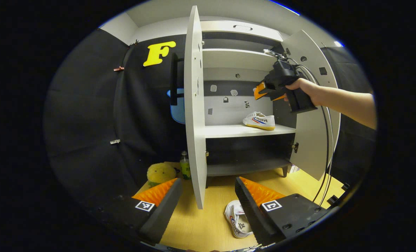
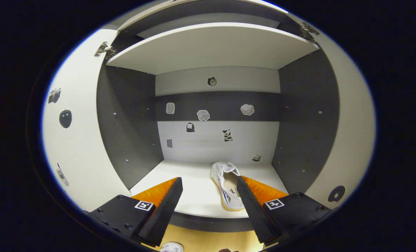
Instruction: Grab one shoe with the right hand and put it into the shoe cabinet, grab the other shoe with the left hand and put it into the shoe cabinet; then close the right door with the right hand and the left door with the left hand.
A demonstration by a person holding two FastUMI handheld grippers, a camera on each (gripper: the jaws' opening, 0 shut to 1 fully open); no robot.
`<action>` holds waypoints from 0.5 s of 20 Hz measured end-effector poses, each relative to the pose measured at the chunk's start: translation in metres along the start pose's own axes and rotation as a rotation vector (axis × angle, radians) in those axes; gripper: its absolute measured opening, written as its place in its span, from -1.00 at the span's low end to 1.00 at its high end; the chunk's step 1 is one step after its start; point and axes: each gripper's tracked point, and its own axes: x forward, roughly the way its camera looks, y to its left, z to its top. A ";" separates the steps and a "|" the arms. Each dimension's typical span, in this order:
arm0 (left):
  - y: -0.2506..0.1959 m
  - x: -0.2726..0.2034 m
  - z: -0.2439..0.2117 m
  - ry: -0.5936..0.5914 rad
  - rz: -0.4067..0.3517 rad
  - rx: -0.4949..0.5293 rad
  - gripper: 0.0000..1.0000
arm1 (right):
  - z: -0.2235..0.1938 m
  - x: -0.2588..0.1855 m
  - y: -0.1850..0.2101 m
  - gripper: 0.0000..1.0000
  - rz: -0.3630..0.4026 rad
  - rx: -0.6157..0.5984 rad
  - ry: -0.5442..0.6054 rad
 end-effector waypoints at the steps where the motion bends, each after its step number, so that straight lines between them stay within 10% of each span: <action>1: 0.001 0.000 -0.007 0.010 -0.014 -0.001 0.90 | -0.005 -0.016 -0.001 0.96 -0.008 -0.018 -0.034; 10: -0.010 -0.003 -0.086 0.142 -0.154 0.006 0.90 | -0.123 -0.149 -0.010 0.96 -0.114 -0.068 -0.058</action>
